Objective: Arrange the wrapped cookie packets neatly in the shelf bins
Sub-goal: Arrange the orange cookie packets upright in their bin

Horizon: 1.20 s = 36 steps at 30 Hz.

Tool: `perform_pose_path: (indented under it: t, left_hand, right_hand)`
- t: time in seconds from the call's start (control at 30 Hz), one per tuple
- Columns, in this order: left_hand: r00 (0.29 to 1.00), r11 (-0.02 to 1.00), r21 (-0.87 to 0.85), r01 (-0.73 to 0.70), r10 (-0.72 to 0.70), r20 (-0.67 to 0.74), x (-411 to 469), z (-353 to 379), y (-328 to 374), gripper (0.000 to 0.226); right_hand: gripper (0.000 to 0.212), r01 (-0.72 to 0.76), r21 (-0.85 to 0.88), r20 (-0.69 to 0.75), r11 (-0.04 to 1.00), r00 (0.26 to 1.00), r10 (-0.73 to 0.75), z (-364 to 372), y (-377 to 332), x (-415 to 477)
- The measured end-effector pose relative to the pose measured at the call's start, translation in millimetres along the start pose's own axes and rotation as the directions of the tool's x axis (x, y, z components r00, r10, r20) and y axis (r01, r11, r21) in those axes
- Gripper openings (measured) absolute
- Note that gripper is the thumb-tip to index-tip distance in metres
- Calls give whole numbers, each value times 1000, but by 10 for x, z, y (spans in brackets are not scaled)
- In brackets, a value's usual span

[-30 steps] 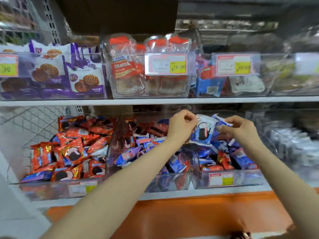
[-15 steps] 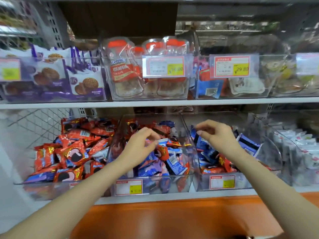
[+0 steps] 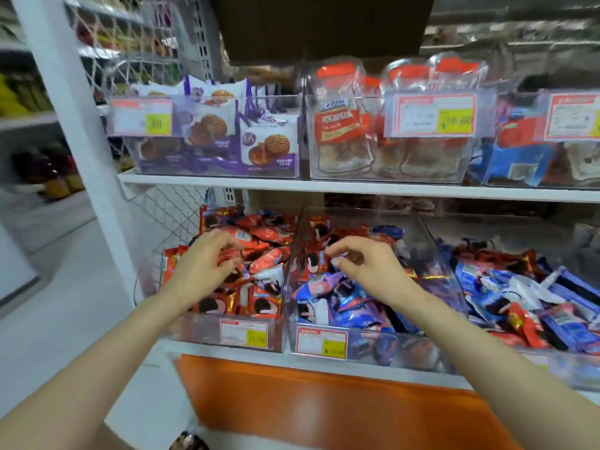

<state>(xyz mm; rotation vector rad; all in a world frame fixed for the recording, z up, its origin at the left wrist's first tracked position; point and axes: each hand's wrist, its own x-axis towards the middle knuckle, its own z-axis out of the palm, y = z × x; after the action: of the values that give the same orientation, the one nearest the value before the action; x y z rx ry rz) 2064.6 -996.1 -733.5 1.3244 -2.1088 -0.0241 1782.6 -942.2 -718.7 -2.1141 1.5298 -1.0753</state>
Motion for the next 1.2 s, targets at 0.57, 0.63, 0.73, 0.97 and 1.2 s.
perform_pose_path:
  t: [0.57,0.63,0.73,0.97,1.2]
  left_hand:
    - [1000,944,330,15,-11,-13,39,-13,-547,42]
    - [999,943,330,48,-43,-24,39,-20,-528,41]
    - [996,936,340,94,-86,-40,47,-25,-499,40]
    - [985,976,165,-145,126,117,12,19,-413,30]
    - [917,914,334,-232,91,389,58,93,-183,59]
  right_hand:
    - [23,216,-458,214,862,968,-129,706,-337,780]
    - [18,199,-513,211,835,972,-102,738,-354,815]
    - [9,141,-585,107,798,990,-97,745,-332,858]
    - [10,81,-499,123,863,992,-22,692,-341,852]
    - [9,135,-337,46,932,991,-127,602,-283,595]
